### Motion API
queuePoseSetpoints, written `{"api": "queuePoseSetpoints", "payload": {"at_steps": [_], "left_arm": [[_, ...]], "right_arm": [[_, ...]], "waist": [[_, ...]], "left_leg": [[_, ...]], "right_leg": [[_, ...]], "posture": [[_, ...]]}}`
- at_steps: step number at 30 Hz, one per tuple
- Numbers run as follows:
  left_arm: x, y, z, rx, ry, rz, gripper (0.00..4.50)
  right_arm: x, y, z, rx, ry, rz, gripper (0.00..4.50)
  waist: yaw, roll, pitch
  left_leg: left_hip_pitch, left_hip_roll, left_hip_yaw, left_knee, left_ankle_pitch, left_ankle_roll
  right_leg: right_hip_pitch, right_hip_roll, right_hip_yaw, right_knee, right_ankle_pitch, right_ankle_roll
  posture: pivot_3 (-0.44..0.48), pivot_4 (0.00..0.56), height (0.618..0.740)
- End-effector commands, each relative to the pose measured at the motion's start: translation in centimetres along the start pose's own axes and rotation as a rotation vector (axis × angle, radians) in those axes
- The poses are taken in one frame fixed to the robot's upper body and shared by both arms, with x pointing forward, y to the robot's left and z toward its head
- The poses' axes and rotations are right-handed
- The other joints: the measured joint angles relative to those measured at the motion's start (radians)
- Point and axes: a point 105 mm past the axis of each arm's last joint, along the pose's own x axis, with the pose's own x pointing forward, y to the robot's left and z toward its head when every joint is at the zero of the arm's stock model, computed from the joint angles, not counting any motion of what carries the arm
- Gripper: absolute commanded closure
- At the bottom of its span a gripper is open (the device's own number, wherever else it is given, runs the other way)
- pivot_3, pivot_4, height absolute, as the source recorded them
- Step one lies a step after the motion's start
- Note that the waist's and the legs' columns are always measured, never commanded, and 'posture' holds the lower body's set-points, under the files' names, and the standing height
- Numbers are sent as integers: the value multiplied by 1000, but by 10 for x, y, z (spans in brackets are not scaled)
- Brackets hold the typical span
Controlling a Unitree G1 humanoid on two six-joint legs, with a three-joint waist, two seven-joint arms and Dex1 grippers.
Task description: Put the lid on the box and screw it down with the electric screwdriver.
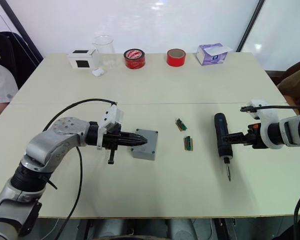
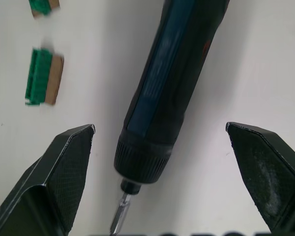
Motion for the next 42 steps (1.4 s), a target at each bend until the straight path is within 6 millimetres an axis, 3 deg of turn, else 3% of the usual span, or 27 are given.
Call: {"api": "queuePoseSetpoints", "payload": {"at_steps": [1,14,17,22,24,29,32,34,37,42], "left_arm": [[-1,-3,8,53,-10,-8,4500],[-9,-1,1,26,6,41,4500],[-10,-1,0,18,6,50,4500],[-14,1,-2,7,11,74,4500],[-17,3,-3,2,15,84,4500],[-25,9,-4,-17,20,101,4500],[-29,16,-8,-33,31,111,4500],[-31,19,-9,-42,36,114,4500],[-32,24,-9,-50,35,115,4500],[-30,24,-10,-86,39,92,4500]], "right_arm": [[0,2,3,28,13,27,48],[37,2,0,5,211,-10,48],[42,2,-2,-24,238,-12,731],[49,3,-7,-37,276,-17,2466],[49,0,-4,-25,256,-25,2725],[39,-14,36,5,56,-80,2725],[19,-18,78,9,-173,-100,2725],[2,-11,104,-12,-342,-69,2725],[-23,20,131,-42,-592,87,2725],[-48,72,125,-160,-847,245,2725]], "waist": [[2,0,0],[2,0,0],[2,-1,0],[0,-2,-1],[1,-3,-2],[-5,-8,-2],[-5,-6,-1],[-1,-2,1],[3,-1,2],[4,0,2]], "left_leg": [[0,0,0,0,0,0],[0,0,0,0,0,0],[0,0,0,0,0,0],[0,0,-1,0,0,0],[0,1,-1,0,0,0],[1,1,0,1,0,0],[2,1,2,1,0,0],[0,0,3,1,1,-1],[-3,0,4,0,1,-1],[-7,3,1,-3,1,-1]], "right_leg": [[0,0,0,0,0,0],[0,0,0,0,0,0],[0,0,0,0,0,0],[0,0,0,0,0,0],[0,1,-1,0,0,0],[1,1,-1,0,0,0],[1,0,0,-1,0,-1],[-1,-1,1,0,1,-1],[-4,0,1,2,1,0],[-8,3,0,1,0,-1]], "posture": [[0,150,740],[0,150,740],[0,150,740],[0,150,740],[0,150,740],[0,150,740],[0,150,740],[0,150,740],[0,150,740],[0,150,740]]}}
